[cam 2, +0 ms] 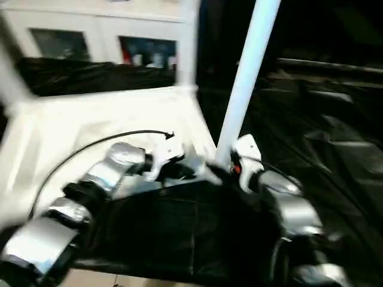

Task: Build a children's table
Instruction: Rotate leg to tighten

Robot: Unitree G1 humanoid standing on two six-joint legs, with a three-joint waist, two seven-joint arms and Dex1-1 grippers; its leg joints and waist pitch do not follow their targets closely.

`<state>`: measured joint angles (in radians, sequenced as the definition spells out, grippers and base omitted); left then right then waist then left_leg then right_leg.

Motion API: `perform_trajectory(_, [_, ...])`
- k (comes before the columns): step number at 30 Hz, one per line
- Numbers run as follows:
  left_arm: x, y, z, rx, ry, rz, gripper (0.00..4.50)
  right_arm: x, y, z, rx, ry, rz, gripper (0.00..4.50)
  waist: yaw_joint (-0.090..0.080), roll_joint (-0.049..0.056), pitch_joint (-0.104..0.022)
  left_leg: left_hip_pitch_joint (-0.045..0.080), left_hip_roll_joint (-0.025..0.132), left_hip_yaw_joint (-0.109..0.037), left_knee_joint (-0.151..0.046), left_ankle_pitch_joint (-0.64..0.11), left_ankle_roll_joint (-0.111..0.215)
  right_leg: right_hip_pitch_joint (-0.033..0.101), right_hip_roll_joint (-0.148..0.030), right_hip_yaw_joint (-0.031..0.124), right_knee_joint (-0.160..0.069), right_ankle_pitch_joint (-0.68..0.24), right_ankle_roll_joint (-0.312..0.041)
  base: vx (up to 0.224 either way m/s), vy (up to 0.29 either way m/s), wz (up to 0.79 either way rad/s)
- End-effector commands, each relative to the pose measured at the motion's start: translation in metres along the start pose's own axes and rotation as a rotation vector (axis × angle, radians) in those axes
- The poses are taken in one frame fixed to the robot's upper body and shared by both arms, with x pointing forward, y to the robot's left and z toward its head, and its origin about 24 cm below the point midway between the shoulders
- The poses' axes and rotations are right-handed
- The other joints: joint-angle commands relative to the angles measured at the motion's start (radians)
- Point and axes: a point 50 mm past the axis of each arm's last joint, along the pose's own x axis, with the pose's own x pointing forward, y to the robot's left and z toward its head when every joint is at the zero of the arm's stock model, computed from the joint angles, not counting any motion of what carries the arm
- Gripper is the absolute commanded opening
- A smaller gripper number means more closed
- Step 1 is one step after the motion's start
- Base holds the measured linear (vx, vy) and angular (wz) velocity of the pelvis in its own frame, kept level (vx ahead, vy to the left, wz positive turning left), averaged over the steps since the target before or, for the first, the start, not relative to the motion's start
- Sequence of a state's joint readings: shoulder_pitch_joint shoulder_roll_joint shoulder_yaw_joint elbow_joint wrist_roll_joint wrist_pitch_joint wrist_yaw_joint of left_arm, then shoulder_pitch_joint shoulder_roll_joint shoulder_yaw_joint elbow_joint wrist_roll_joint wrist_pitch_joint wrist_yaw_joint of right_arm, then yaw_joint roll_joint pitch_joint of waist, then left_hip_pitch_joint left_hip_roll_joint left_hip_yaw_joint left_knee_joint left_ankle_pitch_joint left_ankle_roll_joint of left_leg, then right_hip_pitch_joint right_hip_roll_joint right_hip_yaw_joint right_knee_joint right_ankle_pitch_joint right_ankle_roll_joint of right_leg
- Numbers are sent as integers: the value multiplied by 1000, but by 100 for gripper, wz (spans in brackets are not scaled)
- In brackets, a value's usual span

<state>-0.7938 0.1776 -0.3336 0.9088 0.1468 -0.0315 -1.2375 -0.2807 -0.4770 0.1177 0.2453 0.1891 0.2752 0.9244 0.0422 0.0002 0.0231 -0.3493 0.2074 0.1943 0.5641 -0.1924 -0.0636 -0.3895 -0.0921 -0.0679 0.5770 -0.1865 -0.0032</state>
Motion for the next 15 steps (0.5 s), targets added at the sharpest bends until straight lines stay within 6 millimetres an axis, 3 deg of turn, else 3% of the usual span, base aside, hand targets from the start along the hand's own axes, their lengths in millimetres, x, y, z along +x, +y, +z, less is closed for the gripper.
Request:
perform_trajectory(1, [8,-18,-25,-38,124,-143,0,-1,10,2,-17,9,120,307,4,-7,-42,-1,29,-4,-50,-153,126,53,-52,39,-50,-44,-277,0,0,0])
perform_trajectory(5, [0,-19,-29,-37,125,-169,0,-11,11,5,-23,19,214,307,7,-8,-39,2,31,-5,-54,-208,82,48,-49,38,-57,-155,-257,0,0,0])
perform_trajectory(9, [-3,-19,-31,-39,130,-164,0,-11,9,8,-13,10,217,291,10,-7,-40,4,32,-6,-56,-208,65,46,-50,40,-58,-168,-252,0,0,0])
perform_trajectory(10, [-4,-19,-31,-39,130,-165,0,-11,9,9,-12,8,216,270,9,-8,-40,3,31,-6,-56,-203,65,46,-51,40,-57,-164,-252,0,0,0])
perform_trajectory(12, [-5,-19,-31,-40,122,-164,0,-8,11,11,1,-7,229,257,9,-12,-42,1,30,-6,-54,-180,70,48,-50,40,-54,-134,-254,0,0,0])
perform_trajectory(15, [-5,-19,-30,-44,108,-157,0,-5,17,10,22,-15,272,251,11,-10,-43,0,29,-5,-52,-157,81,49,-49,39,-50,-108,-261,0,0,0])
